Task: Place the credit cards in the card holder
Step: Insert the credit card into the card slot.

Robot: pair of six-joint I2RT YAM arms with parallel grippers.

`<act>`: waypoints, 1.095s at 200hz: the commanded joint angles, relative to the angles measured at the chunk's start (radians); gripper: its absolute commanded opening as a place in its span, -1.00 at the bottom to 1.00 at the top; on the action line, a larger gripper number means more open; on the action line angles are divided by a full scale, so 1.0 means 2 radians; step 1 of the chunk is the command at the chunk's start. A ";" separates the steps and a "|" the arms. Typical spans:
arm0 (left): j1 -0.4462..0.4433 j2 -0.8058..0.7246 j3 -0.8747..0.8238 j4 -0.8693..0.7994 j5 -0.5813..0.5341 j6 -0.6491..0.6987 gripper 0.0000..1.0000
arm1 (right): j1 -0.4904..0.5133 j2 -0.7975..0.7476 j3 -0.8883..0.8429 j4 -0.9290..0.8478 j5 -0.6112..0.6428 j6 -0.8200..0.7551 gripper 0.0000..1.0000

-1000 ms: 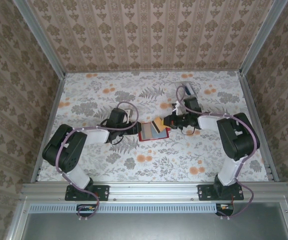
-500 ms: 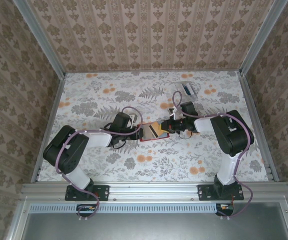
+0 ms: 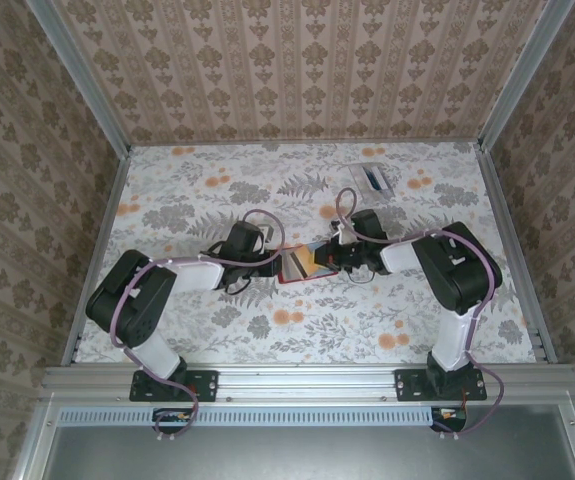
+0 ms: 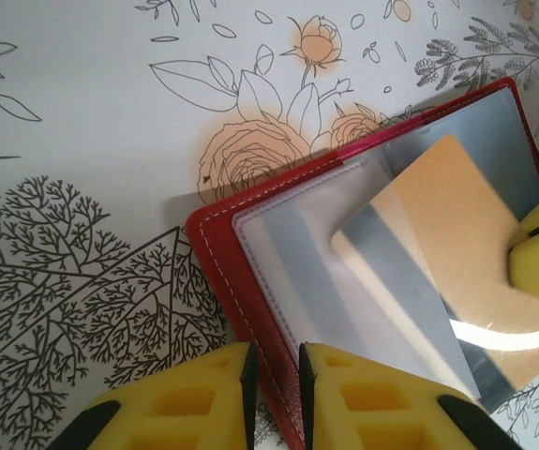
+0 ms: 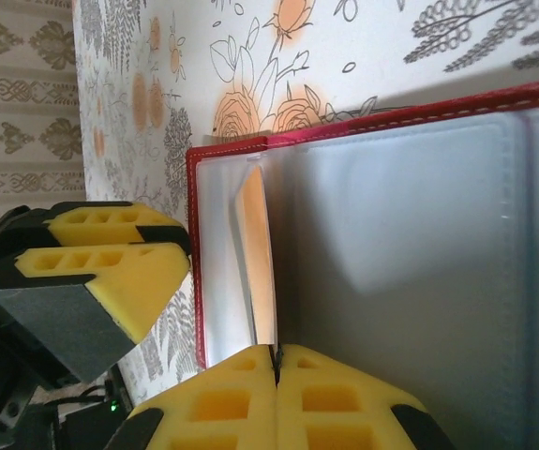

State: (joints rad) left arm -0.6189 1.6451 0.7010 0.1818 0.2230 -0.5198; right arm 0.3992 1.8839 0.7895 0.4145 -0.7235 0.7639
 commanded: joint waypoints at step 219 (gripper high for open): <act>0.013 0.025 0.024 -0.025 0.021 0.002 -1.00 | 0.026 -0.012 -0.059 0.121 0.134 0.089 -1.00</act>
State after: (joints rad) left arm -0.5938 1.6806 0.7296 0.1352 0.2329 -0.5152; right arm 0.4370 1.8652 0.6903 0.6441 -0.5251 0.9051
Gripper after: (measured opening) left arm 0.047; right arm 0.060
